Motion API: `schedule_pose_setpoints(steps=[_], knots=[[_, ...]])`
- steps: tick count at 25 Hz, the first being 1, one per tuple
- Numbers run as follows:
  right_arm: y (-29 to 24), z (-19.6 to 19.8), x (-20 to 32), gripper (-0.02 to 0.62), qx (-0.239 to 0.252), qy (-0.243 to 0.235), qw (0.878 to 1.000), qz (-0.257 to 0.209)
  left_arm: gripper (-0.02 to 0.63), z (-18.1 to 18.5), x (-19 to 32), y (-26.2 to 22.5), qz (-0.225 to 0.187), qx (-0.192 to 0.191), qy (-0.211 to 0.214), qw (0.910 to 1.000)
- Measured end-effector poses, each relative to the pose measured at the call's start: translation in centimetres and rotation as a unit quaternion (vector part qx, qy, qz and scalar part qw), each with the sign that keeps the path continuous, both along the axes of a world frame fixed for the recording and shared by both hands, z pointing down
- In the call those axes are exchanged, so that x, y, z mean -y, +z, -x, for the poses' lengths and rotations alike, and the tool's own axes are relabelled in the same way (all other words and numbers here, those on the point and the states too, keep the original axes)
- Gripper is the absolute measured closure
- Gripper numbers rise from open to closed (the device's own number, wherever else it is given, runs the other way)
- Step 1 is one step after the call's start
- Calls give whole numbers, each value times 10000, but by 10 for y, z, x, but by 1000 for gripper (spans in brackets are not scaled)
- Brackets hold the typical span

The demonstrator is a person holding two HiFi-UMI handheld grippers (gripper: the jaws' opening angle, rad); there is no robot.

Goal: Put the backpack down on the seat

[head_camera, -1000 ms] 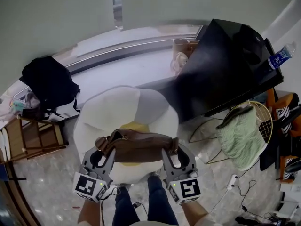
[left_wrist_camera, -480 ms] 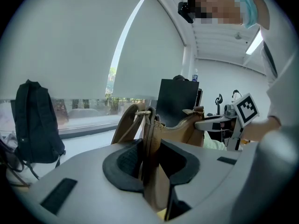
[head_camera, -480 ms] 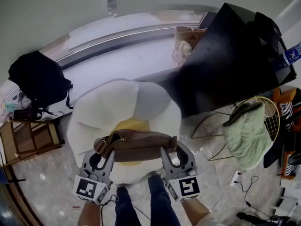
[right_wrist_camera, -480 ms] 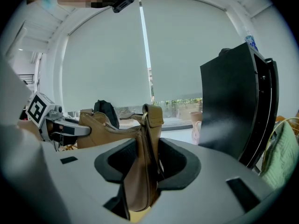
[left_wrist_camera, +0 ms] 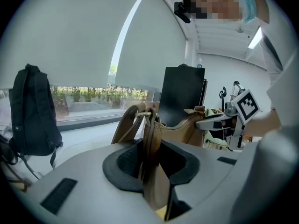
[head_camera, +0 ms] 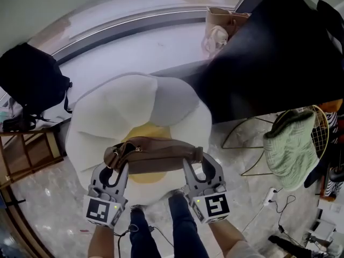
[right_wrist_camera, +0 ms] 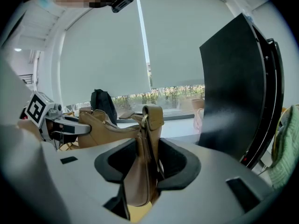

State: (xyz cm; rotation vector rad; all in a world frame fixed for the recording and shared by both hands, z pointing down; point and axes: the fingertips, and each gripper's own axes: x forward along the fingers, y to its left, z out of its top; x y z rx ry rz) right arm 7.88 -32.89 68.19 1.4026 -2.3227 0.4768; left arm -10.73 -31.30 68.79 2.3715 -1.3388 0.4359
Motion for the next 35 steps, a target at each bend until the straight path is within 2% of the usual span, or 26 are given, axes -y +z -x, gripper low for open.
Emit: schedule_pose_setpoints(steps=[3, 18, 23, 35], knots=[[22, 1, 8, 423, 5, -75, 9999, -150, 502, -1, 4, 27, 52, -41, -64, 10000], [138, 4, 34, 423, -153, -231, 9995, -124, 502, 1, 31, 144, 232, -147, -232, 9994], [178, 4, 38, 423, -225, -263, 9994, -42, 502, 2, 33, 186, 423, -195, -311, 9984], [252, 17, 59, 422, -694, -657, 9952, 198, 502, 12, 51, 264, 721, 58, -418, 9965]])
